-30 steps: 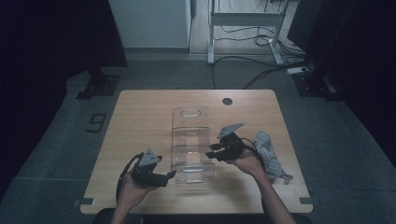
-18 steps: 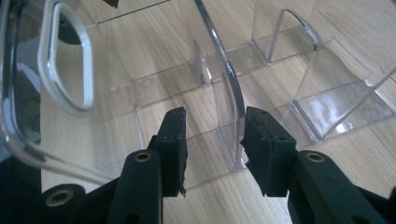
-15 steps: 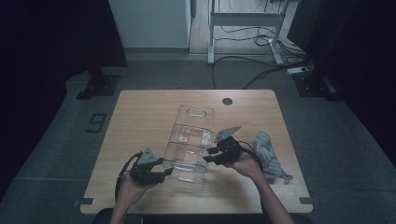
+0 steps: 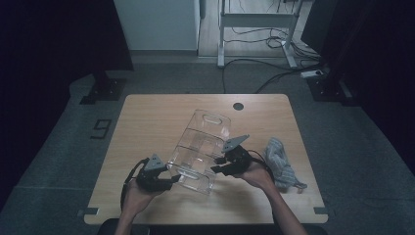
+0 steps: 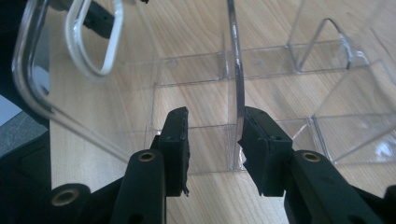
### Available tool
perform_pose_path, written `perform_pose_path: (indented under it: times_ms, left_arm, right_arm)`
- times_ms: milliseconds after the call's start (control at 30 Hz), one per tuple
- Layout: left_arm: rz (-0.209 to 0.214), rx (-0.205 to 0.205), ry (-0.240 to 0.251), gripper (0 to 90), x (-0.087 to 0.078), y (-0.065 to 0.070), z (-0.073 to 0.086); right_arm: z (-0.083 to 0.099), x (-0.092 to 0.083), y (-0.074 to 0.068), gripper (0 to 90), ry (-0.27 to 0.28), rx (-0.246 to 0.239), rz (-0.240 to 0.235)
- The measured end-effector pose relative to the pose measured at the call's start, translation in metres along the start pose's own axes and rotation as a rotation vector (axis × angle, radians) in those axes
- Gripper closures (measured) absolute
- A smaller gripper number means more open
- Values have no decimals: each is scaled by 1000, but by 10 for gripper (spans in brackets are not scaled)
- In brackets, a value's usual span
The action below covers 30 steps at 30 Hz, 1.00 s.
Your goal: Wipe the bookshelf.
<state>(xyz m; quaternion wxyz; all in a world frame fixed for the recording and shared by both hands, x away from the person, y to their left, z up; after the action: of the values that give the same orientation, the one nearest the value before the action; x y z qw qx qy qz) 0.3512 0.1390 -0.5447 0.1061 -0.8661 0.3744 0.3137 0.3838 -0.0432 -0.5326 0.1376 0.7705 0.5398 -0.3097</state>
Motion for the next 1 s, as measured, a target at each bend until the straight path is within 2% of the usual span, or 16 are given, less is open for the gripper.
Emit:
perform_pose_path:
  times_ms: [167,500,667,833,1000]
  left_arm:
    - [-17,-18,7,400,2,-6,-1]
    - [-11,-38,14,377,4,-10,-2]
    - [-29,-64,22,371,6,-16,-2]
    - [-19,-85,28,360,8,-18,-3]
    - [-26,-86,23,352,12,-20,-3]
  right_arm:
    - [0,2,-5,614,-9,-11,-7]
    - [0,3,-8,612,-6,-8,-12]
    - [-1,4,-12,611,-10,-13,-19]
    - [-2,5,-15,607,-13,-15,-21]
    - [-2,8,-19,603,-18,-22,-29]
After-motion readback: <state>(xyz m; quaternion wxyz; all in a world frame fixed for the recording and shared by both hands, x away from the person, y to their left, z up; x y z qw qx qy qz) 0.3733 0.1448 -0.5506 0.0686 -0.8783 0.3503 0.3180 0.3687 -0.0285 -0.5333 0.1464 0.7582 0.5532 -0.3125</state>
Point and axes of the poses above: each handheld gripper's, and its own axes: x roughly forward along the jaws, z roughly out of its underside, y roughly to its right, the point moved 10 cm from there along x, roughly forward along the jaws, and after that the axes turned 4 degrees about y, right-handed, at the moved point
